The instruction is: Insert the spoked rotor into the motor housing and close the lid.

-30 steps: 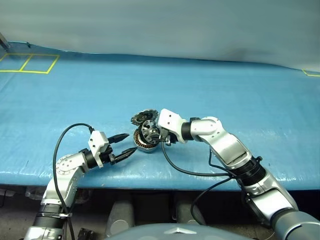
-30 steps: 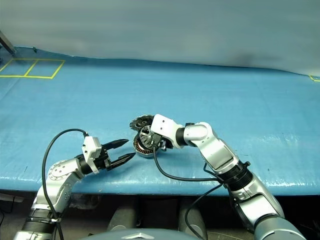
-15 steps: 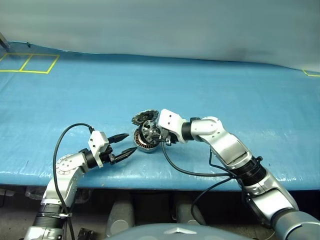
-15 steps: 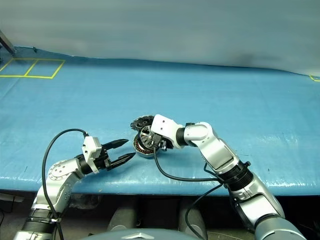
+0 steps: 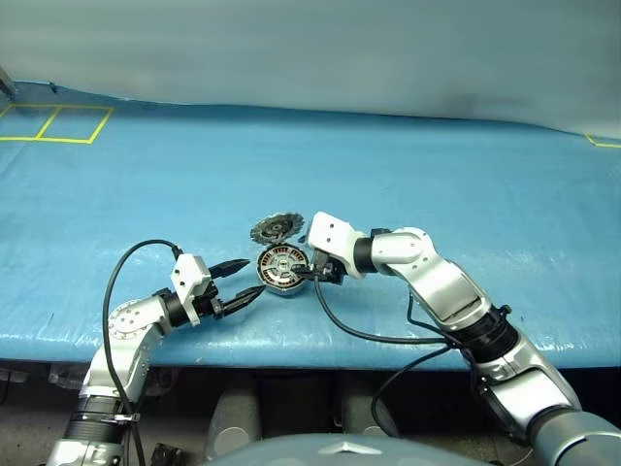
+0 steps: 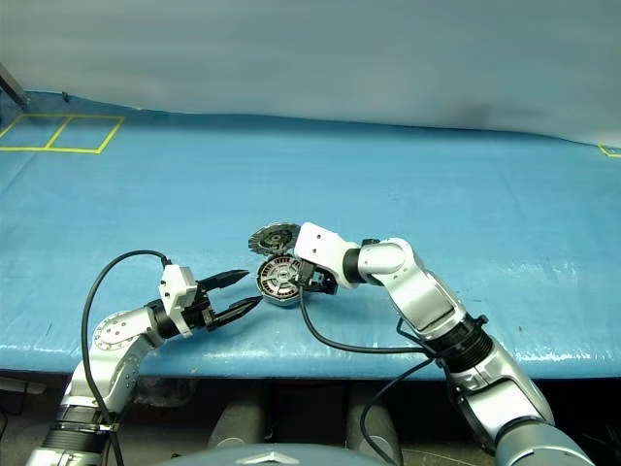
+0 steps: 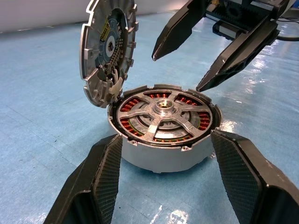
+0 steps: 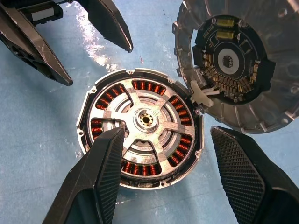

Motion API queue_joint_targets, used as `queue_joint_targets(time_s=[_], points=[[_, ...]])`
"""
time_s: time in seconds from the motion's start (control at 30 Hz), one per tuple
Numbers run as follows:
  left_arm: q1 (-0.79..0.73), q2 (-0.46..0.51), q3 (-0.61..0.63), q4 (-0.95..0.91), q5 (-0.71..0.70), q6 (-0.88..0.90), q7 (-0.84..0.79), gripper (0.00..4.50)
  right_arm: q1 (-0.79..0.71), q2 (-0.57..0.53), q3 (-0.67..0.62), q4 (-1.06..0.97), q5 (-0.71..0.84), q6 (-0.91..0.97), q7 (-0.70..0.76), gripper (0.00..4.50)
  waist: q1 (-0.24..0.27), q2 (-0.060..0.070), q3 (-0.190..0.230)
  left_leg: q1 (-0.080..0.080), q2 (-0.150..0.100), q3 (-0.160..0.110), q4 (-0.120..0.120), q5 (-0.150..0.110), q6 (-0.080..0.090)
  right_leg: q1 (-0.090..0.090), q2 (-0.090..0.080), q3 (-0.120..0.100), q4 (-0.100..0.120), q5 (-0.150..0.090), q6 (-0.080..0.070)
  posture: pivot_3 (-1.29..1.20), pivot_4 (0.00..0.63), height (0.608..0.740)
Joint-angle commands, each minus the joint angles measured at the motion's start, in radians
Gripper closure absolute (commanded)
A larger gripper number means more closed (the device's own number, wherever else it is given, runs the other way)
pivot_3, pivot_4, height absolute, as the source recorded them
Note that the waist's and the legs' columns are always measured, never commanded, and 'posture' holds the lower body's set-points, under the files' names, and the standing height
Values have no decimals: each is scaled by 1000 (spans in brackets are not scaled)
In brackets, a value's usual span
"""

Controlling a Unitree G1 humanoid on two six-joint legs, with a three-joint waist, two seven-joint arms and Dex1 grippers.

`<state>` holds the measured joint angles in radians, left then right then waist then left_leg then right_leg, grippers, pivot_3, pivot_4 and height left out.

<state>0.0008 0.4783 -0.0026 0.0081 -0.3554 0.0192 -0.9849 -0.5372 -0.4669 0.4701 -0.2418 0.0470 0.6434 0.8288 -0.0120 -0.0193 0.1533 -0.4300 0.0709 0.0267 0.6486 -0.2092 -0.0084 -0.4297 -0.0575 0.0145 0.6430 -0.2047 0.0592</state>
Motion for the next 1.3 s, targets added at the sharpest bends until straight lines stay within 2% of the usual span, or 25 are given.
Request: queue_joint_targets(time_s=[0.03,0.2,0.23,0.3,0.53,0.97,1.3], points=[[-13,4,7,-4,-2,-17,-3,1221,10,18,-47,-45,16,6,-28,1404,0,0,0,0,0,0,0,0,0,0,0,0,0,0,0,0,150,740],[-15,6,9,-3,-3,-19,-4,1221,47,29,-82,-65,26,31,-70,1404,0,0,0,0,0,0,0,0,0,0,0,0,0,0,0,0,150,740],[-15,6,10,-3,-3,-19,-4,1221,59,30,-95,-71,29,40,-84,1577,0,0,0,0,0,0,0,0,0,0,0,0,0,0,0,0,150,740],[-15,7,11,-2,-4,-19,-3,1221,76,31,-114,-80,33,51,-102,2010,1,0,0,0,0,0,0,0,0,0,0,0,0,0,0,0,150,740],[-14,5,7,-4,-4,-17,-3,1221,135,0,-153,-118,35,87,-135,4291,0,0,0,0,0,0,0,0,0,0,0,0,0,0,0,0,150,740],[-29,-2,22,-2,-20,-19,6,1221,145,4,-179,-50,-15,98,-257,4402,0,0,0,0,0,0,0,0,0,0,0,0,0,0,0,0,150,740],[-40,29,207,-106,-189,152,115,1221,213,21,-213,-82,12,92,-283,4402,0,0,0,0,0,0,0,0,0,0,0,0,0,0,0,0,150,740]])
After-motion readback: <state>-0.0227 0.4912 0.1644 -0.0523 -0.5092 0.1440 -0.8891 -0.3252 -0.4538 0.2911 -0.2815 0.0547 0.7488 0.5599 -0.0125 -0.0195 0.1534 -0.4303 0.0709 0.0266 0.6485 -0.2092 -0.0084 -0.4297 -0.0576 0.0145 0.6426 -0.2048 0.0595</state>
